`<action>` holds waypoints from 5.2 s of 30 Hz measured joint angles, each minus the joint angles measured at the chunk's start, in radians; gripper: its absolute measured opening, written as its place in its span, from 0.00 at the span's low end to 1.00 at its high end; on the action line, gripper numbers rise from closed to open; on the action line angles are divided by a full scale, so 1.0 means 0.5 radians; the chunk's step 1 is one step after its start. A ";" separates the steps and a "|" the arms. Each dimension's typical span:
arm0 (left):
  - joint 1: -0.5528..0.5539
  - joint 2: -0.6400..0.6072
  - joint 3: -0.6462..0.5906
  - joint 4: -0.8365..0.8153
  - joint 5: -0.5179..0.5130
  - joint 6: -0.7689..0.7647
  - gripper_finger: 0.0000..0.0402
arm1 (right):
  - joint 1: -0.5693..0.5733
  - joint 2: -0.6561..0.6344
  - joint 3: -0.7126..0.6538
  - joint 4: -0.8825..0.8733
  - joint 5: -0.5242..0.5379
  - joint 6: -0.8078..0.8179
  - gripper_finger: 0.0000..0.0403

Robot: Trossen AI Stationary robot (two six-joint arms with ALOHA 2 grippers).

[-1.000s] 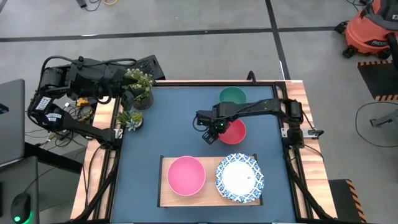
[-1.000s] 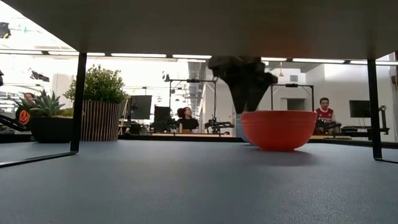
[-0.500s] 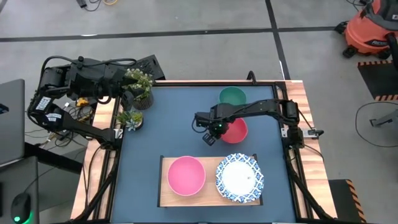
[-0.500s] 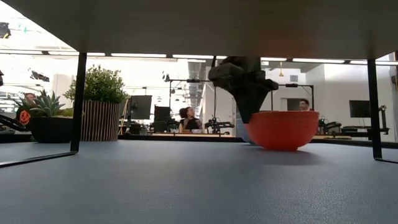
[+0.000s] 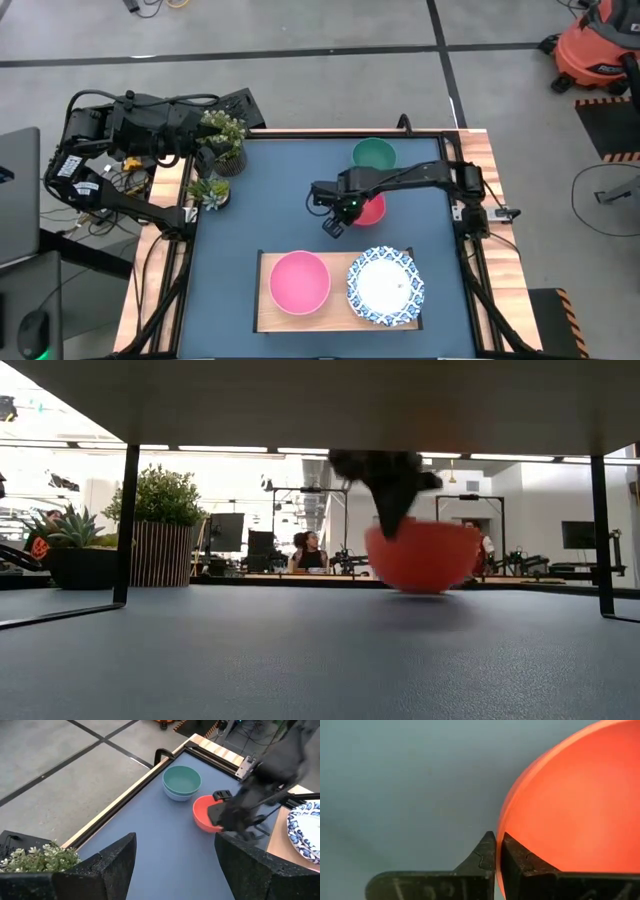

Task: Place and stack bowls onto a shelf
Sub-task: Stack the orange bowl on top of the pink bowl on the shelf

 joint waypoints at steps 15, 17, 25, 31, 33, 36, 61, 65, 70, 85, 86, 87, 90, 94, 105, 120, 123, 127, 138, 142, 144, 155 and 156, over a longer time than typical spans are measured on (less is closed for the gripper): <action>0.000 0.000 0.000 -0.001 0.004 -0.021 0.63 | 0.171 -0.284 0.917 -0.069 0.344 -0.384 0.07; 0.000 0.000 0.000 -0.005 0.005 -0.033 0.63 | 0.211 -0.285 1.026 -0.071 0.334 -0.511 0.07; 0.000 0.000 0.000 -0.103 0.005 -0.136 0.63 | 0.579 -0.291 1.252 -0.043 0.216 -1.628 0.07; -0.001 0.000 0.000 -0.105 0.005 -0.189 0.63 | 0.819 -0.288 1.251 0.060 0.217 -2.134 0.07; 0.000 0.000 0.000 -0.105 0.005 -0.190 0.63 | 0.867 -0.262 1.248 0.129 0.208 -2.213 0.07; 0.000 0.000 0.000 -0.105 0.005 -0.209 0.63 | 0.928 -0.238 1.240 0.113 0.204 -2.295 0.07; -0.001 -0.001 0.000 -0.171 0.036 -0.262 0.63 | 1.029 -0.023 1.245 -0.009 0.214 -2.127 0.07; -0.001 -0.001 0.000 -0.190 0.036 -0.244 0.63 | 1.040 0.003 1.245 -0.059 0.216 -2.101 0.07; -0.001 -0.001 0.000 -0.194 0.035 -0.218 0.63 | 1.042 0.009 1.243 -0.072 0.193 -2.084 0.07; -0.001 -0.001 0.000 -0.194 0.034 -0.215 0.63 | 1.048 0.008 1.244 -0.057 0.168 -2.070 0.12; -0.001 -0.001 0.000 -0.194 0.034 -0.223 0.63 | 1.049 0.008 1.244 -0.063 0.166 -2.069 0.13; -0.001 -0.001 0.000 -0.194 0.034 -0.231 0.63 | 1.049 0.008 1.244 -0.061 0.167 -2.069 0.13; -0.001 -0.001 0.000 -0.194 0.034 -0.244 0.63 | 1.048 0.008 1.244 -0.046 0.168 -2.068 0.14; -0.001 -0.001 0.000 -0.194 0.035 -0.254 0.63 | 1.047 0.008 1.244 -0.046 0.168 -2.068 0.14; -0.001 -0.001 0.000 -0.194 0.035 -0.263 0.63 | 1.047 0.008 1.244 -0.045 0.153 -2.068 0.25; 0.000 -0.001 0.000 -0.200 0.035 -0.260 0.63 | 1.098 -0.006 1.358 0.205 0.171 -2.062 0.47; -0.001 -0.001 0.000 -0.222 0.035 -0.261 0.63 | 1.144 -0.039 1.367 0.283 0.305 -1.957 0.43; 0.000 -0.001 0.000 -0.234 0.034 -0.262 0.63 | 1.195 -0.058 1.365 0.242 0.704 -1.669 0.30; 0.000 -0.001 0.000 -0.237 0.023 -0.263 0.63 | 1.348 -0.055 1.152 0.395 1.240 -1.284 0.05; 0.000 -0.001 0.000 -0.237 0.023 -0.263 0.63 | 1.413 -0.050 1.015 0.494 1.430 -1.250 0.04; 0.000 -0.001 0.000 -0.237 0.023 -0.263 0.63 | 1.418 -0.052 0.963 0.494 1.443 -1.175 0.04; -0.001 -0.001 0.000 -0.237 0.024 -0.263 0.63 | 1.397 -0.051 0.652 0.778 1.463 -1.049 0.05; 0.000 -0.001 0.000 -0.237 0.023 -0.263 0.63 | 1.395 -0.051 0.652 0.786 1.461 -1.048 0.05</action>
